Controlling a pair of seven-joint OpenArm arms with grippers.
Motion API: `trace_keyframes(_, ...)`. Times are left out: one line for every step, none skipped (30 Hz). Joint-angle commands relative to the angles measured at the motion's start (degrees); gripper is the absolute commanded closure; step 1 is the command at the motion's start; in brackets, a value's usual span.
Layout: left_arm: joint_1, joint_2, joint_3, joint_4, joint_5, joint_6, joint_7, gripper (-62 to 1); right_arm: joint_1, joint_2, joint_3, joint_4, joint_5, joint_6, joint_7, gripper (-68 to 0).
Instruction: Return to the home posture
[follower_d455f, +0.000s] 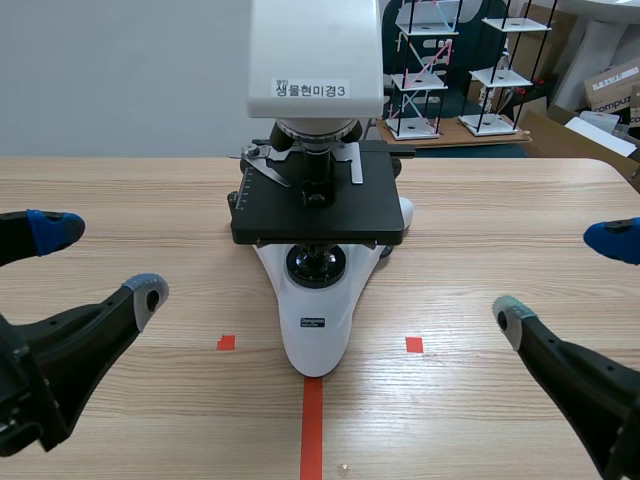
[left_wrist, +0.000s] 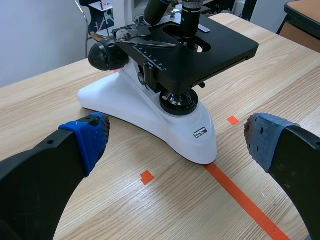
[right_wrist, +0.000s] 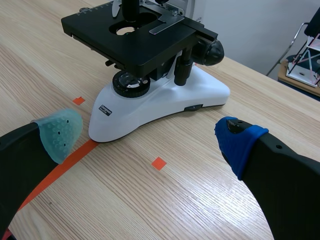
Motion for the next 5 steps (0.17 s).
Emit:
trace_keyframes(0.1,0.0,0.2,0.5,-0.5,-0.1,-0.9,-56.6,0.7,0.1,0.3,0.5,0.6,0.0,0.9,-58.2)
trace_keyframes(0.1,0.0,0.2,0.5,-0.5,-0.1,-0.9,-56.6,0.7,0.1,0.3,0.5,0.6,0.0,0.9,-58.2)
trace_keyframes(0.1,0.0,0.2,0.5,-0.5,-0.1,-0.9,-56.6,0.7,0.1,0.3,0.5,0.6,0.0,0.9,-58.2)
trace_keyframes(0.1,0.0,0.2,0.5,-0.5,-0.1,-0.9,-56.6,0.7,0.1,0.3,0.5,0.6,0.0,0.9,-58.2)
trace_keyframes(0.1,0.0,0.2,0.5,-0.5,-0.1,-0.9,-56.6,0.7,0.1,0.3,0.5,0.6,0.0,0.9,-58.2)
